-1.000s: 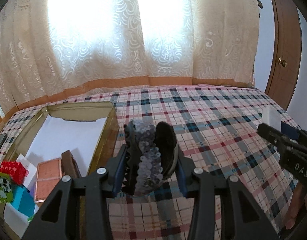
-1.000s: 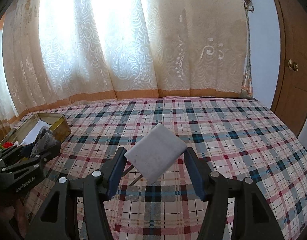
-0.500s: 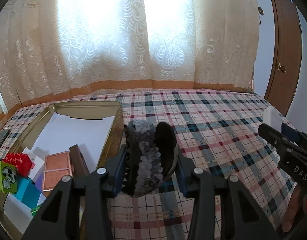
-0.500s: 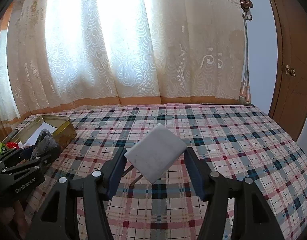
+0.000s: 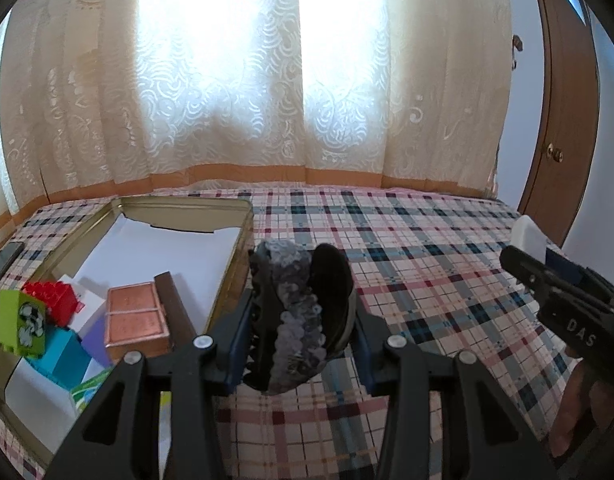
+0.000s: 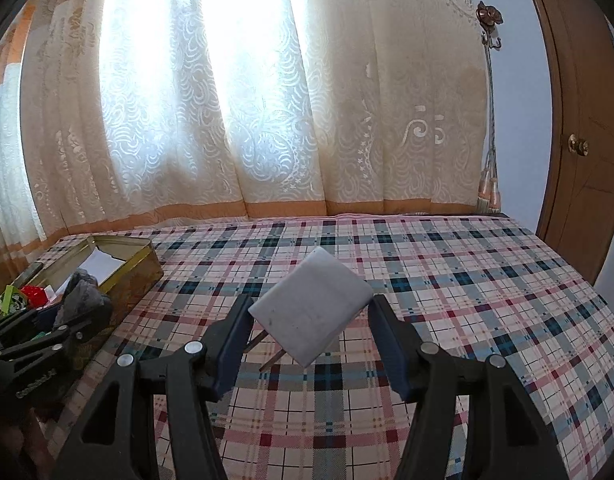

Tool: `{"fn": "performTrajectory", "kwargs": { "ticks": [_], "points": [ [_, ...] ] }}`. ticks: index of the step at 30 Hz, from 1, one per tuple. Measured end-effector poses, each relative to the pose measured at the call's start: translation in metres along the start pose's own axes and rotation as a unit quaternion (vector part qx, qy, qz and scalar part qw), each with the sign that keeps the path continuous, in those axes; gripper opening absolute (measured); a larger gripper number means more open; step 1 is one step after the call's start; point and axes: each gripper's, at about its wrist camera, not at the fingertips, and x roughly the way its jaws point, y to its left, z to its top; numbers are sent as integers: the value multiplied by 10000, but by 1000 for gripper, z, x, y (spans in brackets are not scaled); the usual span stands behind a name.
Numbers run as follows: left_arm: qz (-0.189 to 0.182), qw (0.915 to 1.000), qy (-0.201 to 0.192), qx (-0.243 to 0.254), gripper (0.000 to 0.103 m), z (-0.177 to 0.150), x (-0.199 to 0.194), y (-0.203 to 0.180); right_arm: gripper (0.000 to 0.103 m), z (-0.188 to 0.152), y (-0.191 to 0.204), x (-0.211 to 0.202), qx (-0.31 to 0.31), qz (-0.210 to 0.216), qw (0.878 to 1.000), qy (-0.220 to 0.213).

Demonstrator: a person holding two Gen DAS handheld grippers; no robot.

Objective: Organize rigid objects
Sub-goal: 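Lift and carry the dark object and white plug toward the gold tray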

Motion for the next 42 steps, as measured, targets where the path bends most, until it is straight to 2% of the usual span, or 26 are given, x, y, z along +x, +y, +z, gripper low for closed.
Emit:
{"fn": "performTrajectory", "kwargs": {
  "ticks": [21, 42],
  "points": [
    [184, 9995, -232, 117, 43, -7, -19, -5, 62, -5, 16, -17, -210, 46, 9993, -310],
    [245, 9988, -407, -150, 43, -15, -40, 11, 62, -11, 35, -33, -364, 236, 9977, -519]
  ]
}}
